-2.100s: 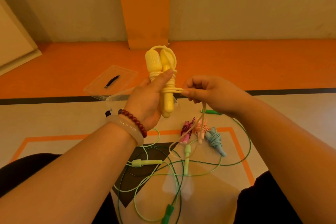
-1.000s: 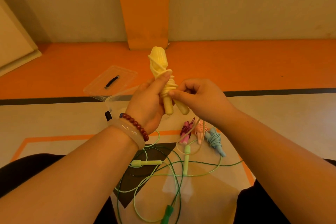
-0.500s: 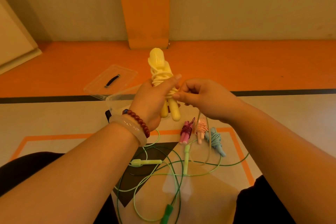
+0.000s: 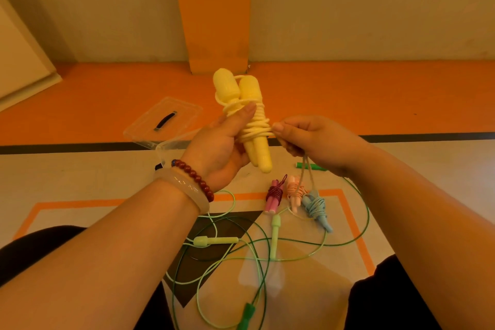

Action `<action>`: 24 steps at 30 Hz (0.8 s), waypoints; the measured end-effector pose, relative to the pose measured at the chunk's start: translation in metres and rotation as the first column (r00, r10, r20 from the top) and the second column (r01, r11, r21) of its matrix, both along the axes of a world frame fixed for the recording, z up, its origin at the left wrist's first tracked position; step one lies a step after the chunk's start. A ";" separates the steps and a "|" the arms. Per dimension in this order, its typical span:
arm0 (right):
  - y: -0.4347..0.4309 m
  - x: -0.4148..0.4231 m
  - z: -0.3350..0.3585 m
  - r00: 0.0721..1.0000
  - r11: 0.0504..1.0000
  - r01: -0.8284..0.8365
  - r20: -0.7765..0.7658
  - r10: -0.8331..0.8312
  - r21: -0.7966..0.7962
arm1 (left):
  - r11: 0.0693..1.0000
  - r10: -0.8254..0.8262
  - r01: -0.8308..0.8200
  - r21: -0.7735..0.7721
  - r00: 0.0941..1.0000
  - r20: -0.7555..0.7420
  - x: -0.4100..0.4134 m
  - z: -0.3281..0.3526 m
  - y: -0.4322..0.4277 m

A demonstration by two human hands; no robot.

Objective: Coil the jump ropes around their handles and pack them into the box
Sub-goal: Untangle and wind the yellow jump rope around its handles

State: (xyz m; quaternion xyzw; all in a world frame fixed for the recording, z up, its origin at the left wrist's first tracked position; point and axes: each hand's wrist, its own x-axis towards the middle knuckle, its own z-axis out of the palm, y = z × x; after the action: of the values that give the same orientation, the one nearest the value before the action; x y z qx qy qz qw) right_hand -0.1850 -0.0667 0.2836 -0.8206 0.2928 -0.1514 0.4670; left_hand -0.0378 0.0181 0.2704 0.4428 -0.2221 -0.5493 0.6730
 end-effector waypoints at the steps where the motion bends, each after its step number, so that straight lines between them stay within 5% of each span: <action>1: -0.001 0.000 0.000 1.000 1.000 0.018 0.016 -0.018 -0.009 | 1.000 0.001 -0.001 0.005 1.000 -0.007 0.000 0.000 0.000; 9: 0.012 0.008 -0.009 0.996 0.999 0.028 0.080 -0.031 0.042 | 0.998 -0.054 0.047 -0.040 0.982 -0.179 -0.002 0.002 0.001; 14: 0.023 0.015 -0.011 0.996 0.996 0.030 0.081 -0.023 -0.084 | 0.992 0.057 -0.069 0.104 0.992 0.110 -0.005 -0.010 -0.001; 24: 0.020 0.013 -0.006 0.997 0.998 0.017 0.075 -0.012 -0.068 | 0.992 0.081 -0.105 0.070 0.953 0.292 -0.004 -0.010 -0.001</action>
State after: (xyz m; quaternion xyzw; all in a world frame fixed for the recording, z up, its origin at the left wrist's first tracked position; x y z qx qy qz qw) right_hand -0.1721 -0.0470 0.2779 -0.8277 0.2757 -0.1955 0.4479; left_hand -0.0417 0.0172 0.2606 0.5560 -0.2733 -0.4555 0.6393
